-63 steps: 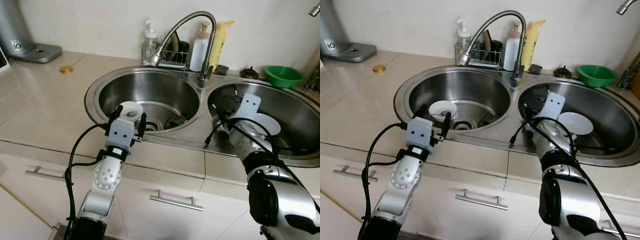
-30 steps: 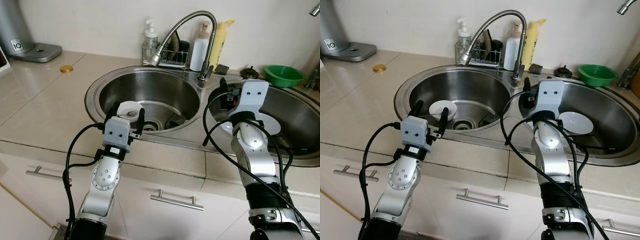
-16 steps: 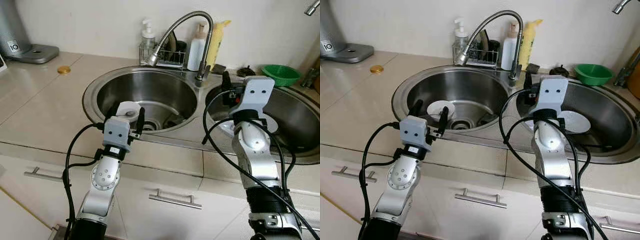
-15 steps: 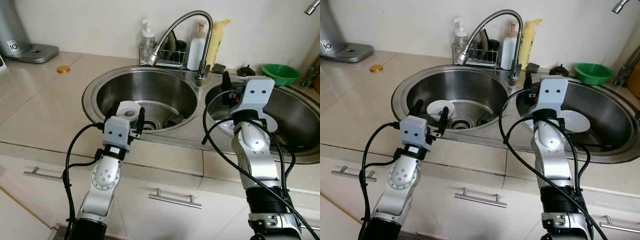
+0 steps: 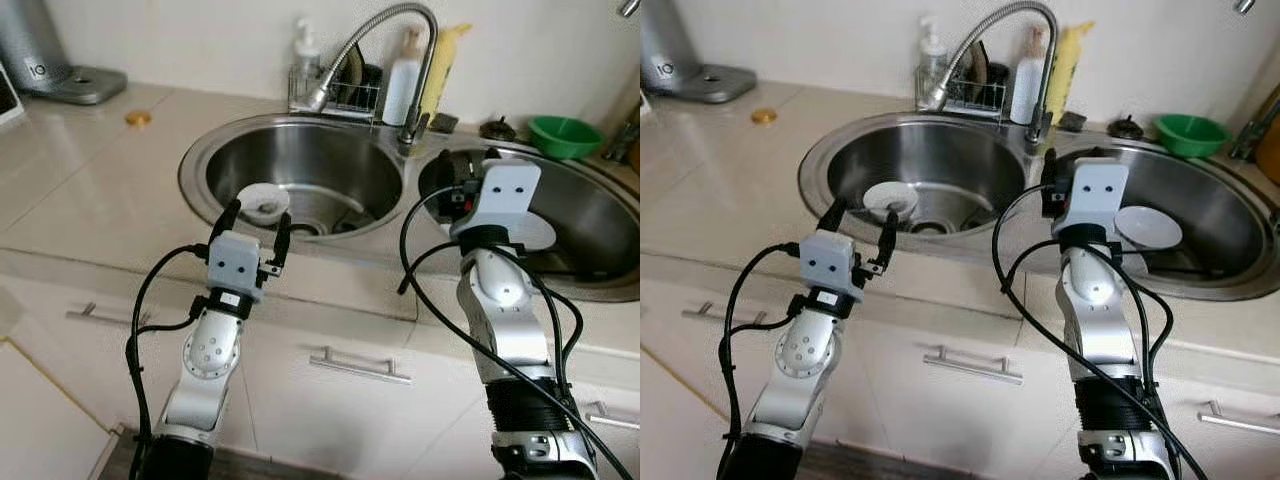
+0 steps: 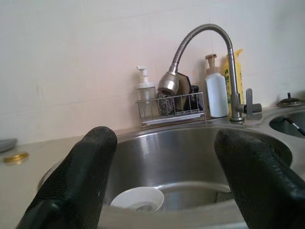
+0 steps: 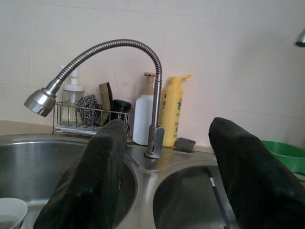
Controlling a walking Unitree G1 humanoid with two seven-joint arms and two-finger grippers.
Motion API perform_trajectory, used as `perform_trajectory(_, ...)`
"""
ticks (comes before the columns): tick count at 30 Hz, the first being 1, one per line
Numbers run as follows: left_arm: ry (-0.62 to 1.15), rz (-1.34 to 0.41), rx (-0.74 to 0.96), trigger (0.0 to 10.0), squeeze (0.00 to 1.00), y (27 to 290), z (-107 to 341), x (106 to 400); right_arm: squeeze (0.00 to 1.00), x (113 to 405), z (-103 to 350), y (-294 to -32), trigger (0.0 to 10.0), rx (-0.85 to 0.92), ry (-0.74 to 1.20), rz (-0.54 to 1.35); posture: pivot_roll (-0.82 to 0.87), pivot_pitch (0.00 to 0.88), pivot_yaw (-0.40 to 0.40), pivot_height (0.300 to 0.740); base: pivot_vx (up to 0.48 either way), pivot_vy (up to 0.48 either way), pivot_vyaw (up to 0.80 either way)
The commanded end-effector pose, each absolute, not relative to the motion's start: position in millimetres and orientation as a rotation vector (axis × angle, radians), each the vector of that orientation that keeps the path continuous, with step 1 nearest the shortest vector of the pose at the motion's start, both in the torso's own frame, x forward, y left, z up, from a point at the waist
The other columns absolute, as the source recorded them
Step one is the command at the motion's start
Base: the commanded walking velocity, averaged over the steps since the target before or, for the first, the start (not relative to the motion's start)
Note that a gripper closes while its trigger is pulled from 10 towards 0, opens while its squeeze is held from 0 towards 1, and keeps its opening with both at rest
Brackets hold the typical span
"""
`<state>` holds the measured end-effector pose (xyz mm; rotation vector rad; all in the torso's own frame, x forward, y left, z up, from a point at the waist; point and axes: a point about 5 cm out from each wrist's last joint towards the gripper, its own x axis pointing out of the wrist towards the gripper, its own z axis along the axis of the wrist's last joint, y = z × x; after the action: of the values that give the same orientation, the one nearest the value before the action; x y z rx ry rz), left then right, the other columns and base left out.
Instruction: Kitchen organization
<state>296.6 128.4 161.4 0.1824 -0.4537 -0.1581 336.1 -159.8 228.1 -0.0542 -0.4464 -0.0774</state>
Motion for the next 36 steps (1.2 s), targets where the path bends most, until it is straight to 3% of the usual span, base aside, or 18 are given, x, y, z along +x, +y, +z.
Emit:
perform_trajectory(1, -0.475, -0.173, 0.170, 10.0, 0.00, 124.3, 165.4, 297.0, 0.00, 334.2, 231.5, -163.4, 10.0, -0.061, -0.460, -0.096, 0.07, 0.000, -0.039, 0.740, -0.281, 0.000, 0.00)
perform_trajectory(15, -0.462, -0.177, 0.174, 10.0, 0.00, 124.4, 161.8, 296.2, 0.00, 333.6, 224.4, -163.2, 10.0, -0.071, -0.435, -0.096, 0.07, 0.000, -0.037, 0.740, -0.282, 0.000, 0.00)
perform_trajectory(20, -0.437, -0.188, 0.182, 10.0, 0.00, 124.0, 153.9, 293.7, 0.00, 332.5, 216.1, -162.9, 10.0, -0.091, -0.404, -0.092, 0.07, 0.000, -0.038, 0.740, 0.000, 0.000, 0.00)
perform_trajectory(33, -0.253, -0.271, 0.214, 10.0, 0.00, 118.3, 112.6, 284.7, 0.00, 324.6, 189.2, -155.3, 10.0, -0.142, -0.314, -0.052, 0.06, 0.000, -0.035, 0.740, 0.000, 0.000, 0.00)
perform_trajectory(36, -0.161, -0.323, 0.245, 10.0, 0.00, 117.2, 89.3, 268.3, 0.00, 312.5, 158.3, -153.3, 10.0, -0.205, -0.219, 0.003, 0.06, 0.000, -0.036, 0.740, 0.000, 0.000, 0.00)
